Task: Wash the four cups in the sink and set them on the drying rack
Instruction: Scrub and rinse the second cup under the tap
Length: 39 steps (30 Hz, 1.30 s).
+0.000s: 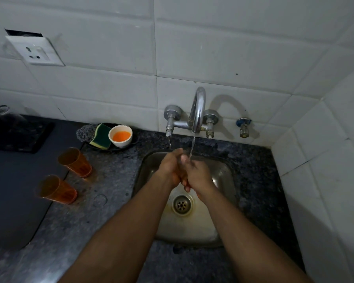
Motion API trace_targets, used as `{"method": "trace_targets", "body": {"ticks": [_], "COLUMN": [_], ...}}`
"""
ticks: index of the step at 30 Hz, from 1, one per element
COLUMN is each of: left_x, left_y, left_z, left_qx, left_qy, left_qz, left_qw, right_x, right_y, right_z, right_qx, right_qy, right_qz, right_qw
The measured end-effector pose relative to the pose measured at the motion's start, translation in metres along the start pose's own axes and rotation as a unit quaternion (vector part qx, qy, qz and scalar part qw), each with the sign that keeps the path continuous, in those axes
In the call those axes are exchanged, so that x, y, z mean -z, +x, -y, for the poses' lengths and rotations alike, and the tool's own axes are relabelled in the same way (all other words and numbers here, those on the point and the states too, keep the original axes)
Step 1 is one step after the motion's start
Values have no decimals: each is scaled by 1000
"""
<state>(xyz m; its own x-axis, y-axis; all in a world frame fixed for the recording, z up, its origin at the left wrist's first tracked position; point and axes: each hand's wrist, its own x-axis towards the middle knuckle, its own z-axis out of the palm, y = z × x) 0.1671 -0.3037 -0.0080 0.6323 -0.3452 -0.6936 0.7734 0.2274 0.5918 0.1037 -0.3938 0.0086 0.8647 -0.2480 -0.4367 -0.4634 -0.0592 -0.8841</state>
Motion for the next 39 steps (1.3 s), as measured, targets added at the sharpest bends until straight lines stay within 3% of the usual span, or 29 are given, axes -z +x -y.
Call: {"method": "trace_targets", "body": {"ticks": [5, 9, 11, 14, 17, 21, 23, 25, 29, 31, 33, 35, 39], "left_x": [3, 16, 19, 17, 21, 33, 37, 38, 36, 33, 32, 34, 41], "left_y": [-7, -10, -12, -18, -15, -7, -5, -3, -3, -5, -6, -5, 0], "left_z": [2, 3, 3, 5, 5, 7, 3, -2, -4, -3, 0, 4, 9], "left_qx": [-10, -42, -56, -70, -56, -104, -121, -128, -118, -120, -121, -107, -88], "left_qy": [30, 71, 66, 91, 37, 81, 102, 93, -23, -83, -48, 10, 37], "left_qz": [79, 178, 198, 191, 128, 61, 46, 35, 69, 96, 93, 74, 29], "left_qw": [996, 981, 976, 975, 990, 989, 986, 987, 990, 985, 987, 991, 995], "right_x": [22, 38, 40, 30, 23, 24, 31, 37, 38, 37, 37, 38, 37], "right_y": [-12, -12, -9, -4, -6, -14, -9, 2, 16, 16, 15, 17, 25], "right_z": [-14, -8, -8, -16, -17, -8, -2, 0, 0, 1, 3, 6, 18], "right_qx": [79, -17, -26, 14, 84, 247, 339, 377, 303, 282, 300, 320, 285], "right_qy": [-113, 16, -10, -90, -230, -276, -322, -360, -232, -202, -257, -343, -334], "right_qz": [30, 11, 6, -12, -55, -118, -77, -26, -21, -8, 73, 149, 155], "right_qw": [990, 1000, 1000, 996, 968, 921, 881, 853, 924, 938, 916, 870, 885]}}
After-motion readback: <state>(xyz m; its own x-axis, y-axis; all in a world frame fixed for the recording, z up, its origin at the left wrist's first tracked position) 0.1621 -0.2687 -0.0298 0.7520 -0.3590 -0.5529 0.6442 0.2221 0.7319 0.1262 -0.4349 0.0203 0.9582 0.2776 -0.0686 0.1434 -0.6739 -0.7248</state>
